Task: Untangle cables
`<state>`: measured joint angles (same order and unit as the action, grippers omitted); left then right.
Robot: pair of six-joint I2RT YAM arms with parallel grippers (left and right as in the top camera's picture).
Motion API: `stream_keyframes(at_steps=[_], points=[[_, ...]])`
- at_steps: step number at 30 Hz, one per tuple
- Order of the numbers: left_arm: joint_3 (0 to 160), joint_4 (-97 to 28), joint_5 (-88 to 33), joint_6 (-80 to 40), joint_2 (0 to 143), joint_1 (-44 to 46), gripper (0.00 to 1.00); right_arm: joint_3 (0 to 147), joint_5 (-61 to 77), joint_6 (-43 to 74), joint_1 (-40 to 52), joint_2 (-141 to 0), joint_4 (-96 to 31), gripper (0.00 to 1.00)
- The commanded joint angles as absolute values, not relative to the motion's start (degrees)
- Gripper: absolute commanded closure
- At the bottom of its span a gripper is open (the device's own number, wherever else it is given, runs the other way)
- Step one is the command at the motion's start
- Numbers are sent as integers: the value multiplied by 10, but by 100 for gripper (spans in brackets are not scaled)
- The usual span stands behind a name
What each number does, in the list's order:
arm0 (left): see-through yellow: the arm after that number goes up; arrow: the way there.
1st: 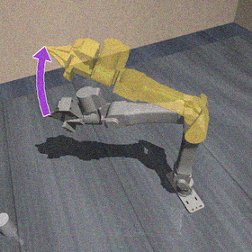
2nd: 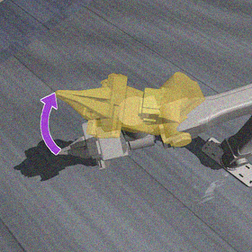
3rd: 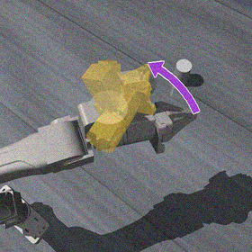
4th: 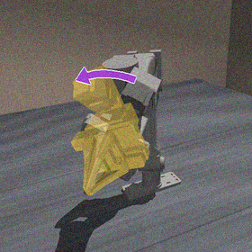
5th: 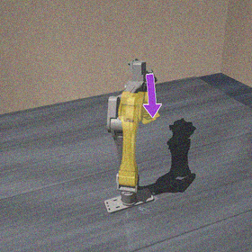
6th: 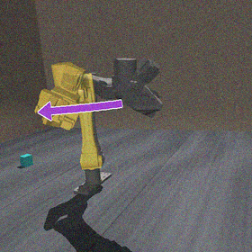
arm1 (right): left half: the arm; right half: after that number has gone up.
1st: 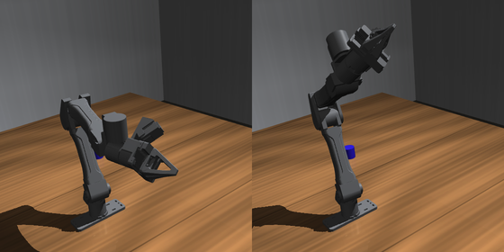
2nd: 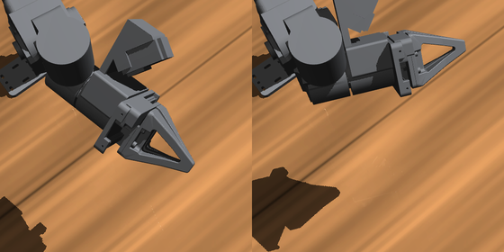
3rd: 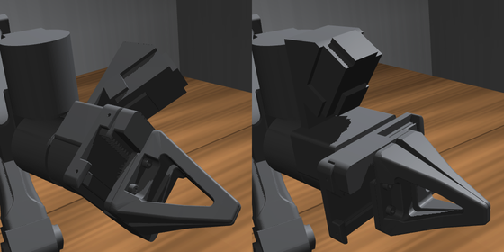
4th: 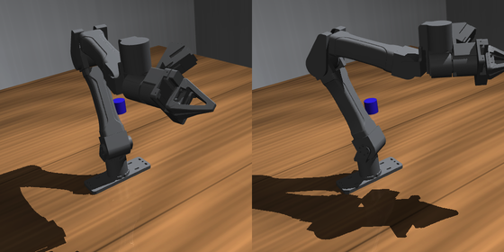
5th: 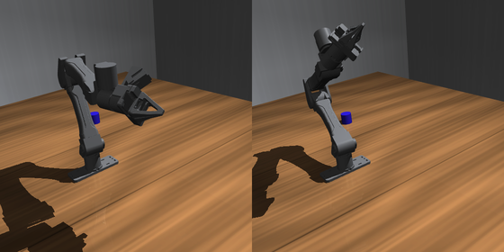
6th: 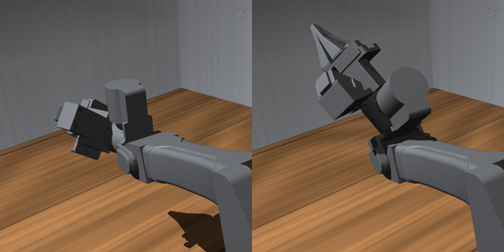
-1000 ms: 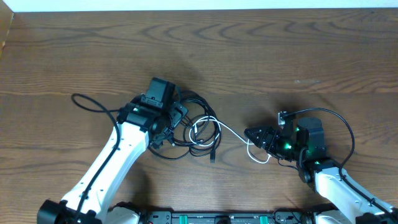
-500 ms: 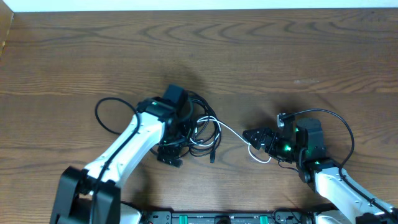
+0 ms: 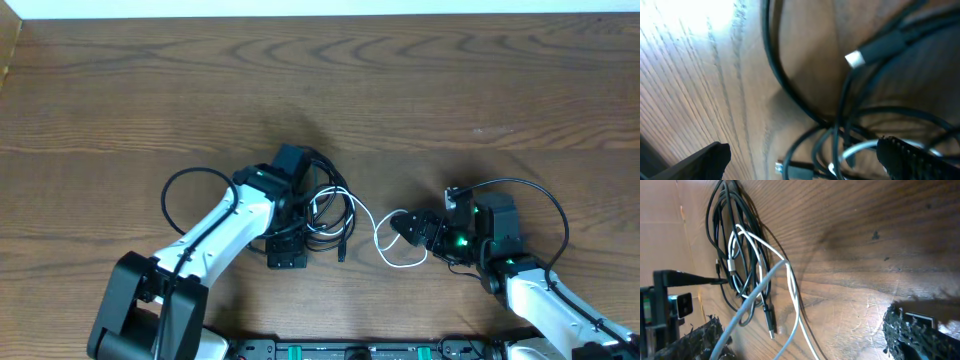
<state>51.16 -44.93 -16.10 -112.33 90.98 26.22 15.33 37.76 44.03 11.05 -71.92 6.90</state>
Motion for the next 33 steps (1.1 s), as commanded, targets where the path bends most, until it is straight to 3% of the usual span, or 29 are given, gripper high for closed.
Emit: stream_keyframes(at_steps=[1,21,27,33], points=[[494,-453,-142,-1141,918,266,3,157,374,425,108,-715,66,1],[478,-375,-121,-1141,984,314,6,157,375,426,108,-715,66,1],[478,-374,-127,-1141,994,315,55,157,375,426,108,-715,66,1],[478,-376,-123,-1136,995,316,92,157,375,426,108,-715,63,1]])
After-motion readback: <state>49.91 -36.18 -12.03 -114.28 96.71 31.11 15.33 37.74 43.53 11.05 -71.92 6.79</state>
